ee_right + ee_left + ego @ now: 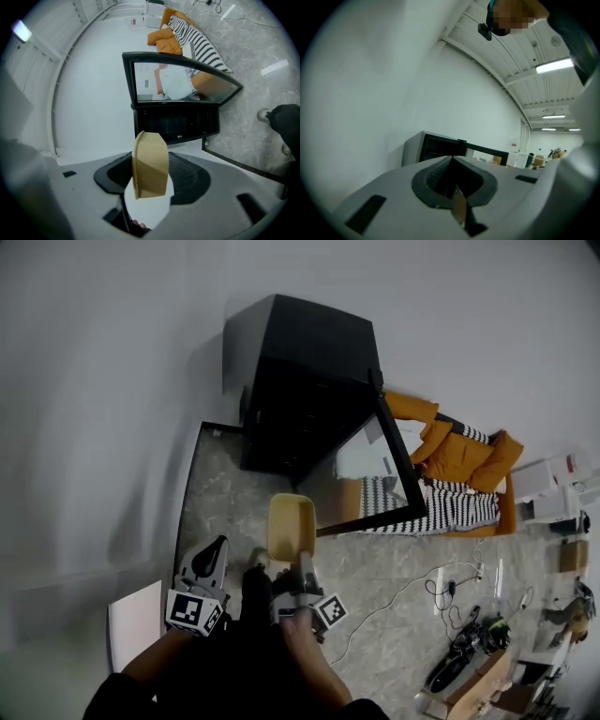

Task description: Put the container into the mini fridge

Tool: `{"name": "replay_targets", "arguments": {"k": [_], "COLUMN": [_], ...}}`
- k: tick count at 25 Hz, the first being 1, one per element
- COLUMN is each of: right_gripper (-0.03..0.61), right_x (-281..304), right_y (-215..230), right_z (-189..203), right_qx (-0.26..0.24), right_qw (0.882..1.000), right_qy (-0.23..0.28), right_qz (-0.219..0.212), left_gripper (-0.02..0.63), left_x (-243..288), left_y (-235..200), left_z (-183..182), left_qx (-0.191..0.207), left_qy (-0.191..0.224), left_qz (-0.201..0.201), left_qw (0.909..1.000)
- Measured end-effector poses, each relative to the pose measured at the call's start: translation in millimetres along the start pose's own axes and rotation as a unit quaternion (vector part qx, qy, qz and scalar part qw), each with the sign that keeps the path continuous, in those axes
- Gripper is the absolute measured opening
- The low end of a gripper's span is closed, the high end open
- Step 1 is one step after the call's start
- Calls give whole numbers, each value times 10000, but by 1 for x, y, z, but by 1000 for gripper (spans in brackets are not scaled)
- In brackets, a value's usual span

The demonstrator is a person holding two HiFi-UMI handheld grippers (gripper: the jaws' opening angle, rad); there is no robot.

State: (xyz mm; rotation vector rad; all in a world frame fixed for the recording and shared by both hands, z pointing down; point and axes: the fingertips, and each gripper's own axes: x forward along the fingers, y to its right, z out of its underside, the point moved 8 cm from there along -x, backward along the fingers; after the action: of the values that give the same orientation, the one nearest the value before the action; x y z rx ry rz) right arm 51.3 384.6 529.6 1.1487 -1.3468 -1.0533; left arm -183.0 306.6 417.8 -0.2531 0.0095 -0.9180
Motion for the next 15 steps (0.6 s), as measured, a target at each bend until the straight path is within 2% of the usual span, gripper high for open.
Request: {"name": "replay_targets", "arguments": {"k": [3, 7, 15], "right_gripper": [211, 210, 210], "right_x": [35, 79, 144], "right_y": [-4, -8, -11], "right_z": [-24, -55, -102], "right_qx": [-32, 20, -24], "right_qw": [9999, 9992, 9967], "right_qy": [-162, -408, -791], "right_qz": [11, 29, 158], "left_gripper": [5, 5, 5], "left_x": [36, 84, 139], "left_y": [2, 11, 21], "left_z": [3, -6, -21], "left_qx": [96, 105, -66], "left_qy": [16, -45, 22], "left_qz": [-63, -368, -849], "left_qw": [9999, 9993, 9964]}}
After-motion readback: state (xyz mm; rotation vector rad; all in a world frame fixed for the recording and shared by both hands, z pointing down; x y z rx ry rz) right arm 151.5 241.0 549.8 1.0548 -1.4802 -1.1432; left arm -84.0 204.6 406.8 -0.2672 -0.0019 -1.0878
